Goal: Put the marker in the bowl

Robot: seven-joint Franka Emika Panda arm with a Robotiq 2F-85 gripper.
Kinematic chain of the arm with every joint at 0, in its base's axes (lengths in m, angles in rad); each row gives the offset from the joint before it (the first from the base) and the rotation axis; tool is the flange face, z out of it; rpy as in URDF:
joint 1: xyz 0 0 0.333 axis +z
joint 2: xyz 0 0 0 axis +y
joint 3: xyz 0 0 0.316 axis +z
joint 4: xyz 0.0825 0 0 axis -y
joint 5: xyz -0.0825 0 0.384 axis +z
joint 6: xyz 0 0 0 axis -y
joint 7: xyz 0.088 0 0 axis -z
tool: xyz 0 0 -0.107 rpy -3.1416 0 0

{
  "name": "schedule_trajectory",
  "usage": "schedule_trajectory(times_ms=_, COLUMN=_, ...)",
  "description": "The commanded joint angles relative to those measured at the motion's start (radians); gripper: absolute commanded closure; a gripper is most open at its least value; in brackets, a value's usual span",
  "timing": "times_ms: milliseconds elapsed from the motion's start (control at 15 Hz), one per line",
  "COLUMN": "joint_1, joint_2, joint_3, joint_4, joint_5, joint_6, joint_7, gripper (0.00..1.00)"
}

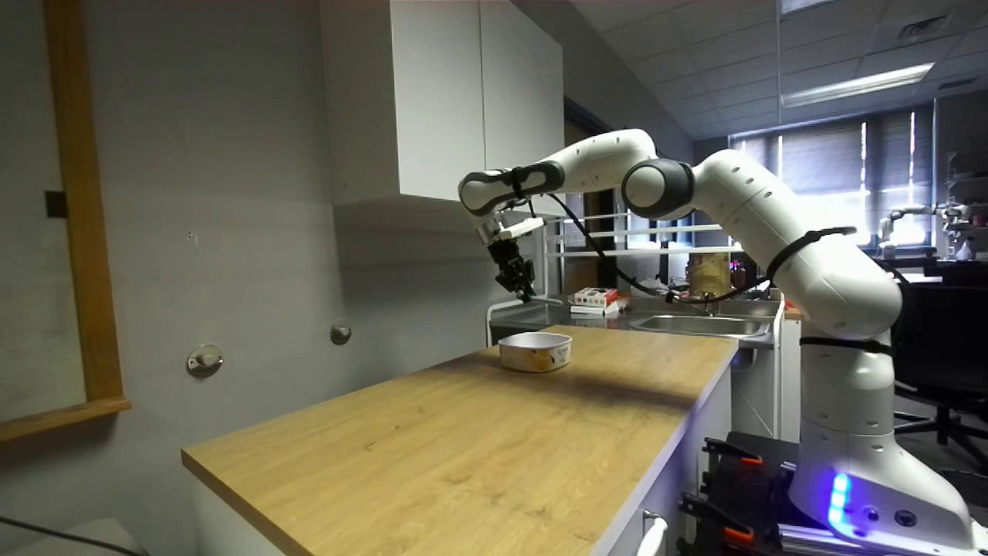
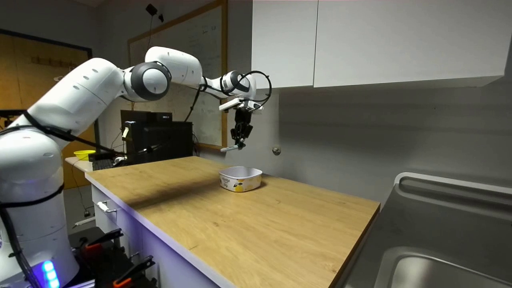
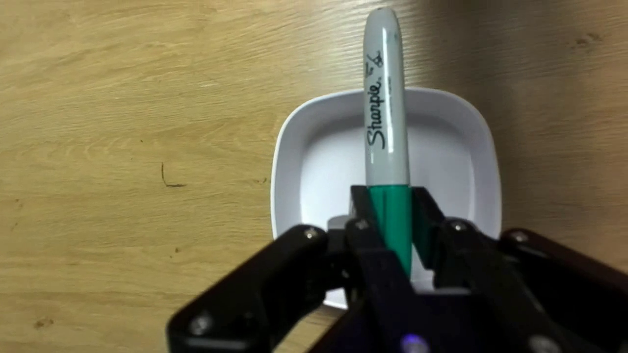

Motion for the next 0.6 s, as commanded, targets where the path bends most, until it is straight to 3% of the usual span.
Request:
schedule_trajectory(times_ms=0, joint_1=-0.037, joint_2=0.127, joint_3=-0.009, joint_4=0.182, joint_5=0.059, joint_6=-0.112, joint_7=-0.031, gripper=0.89)
schedule_trajectory(times_ms=533, joint_1=-0.095, joint_2=0.217, joint_3=0.003, joint_4=0.278, joint_5=0.079, joint_6=-0.218, joint_7=-0.026, gripper=0.89)
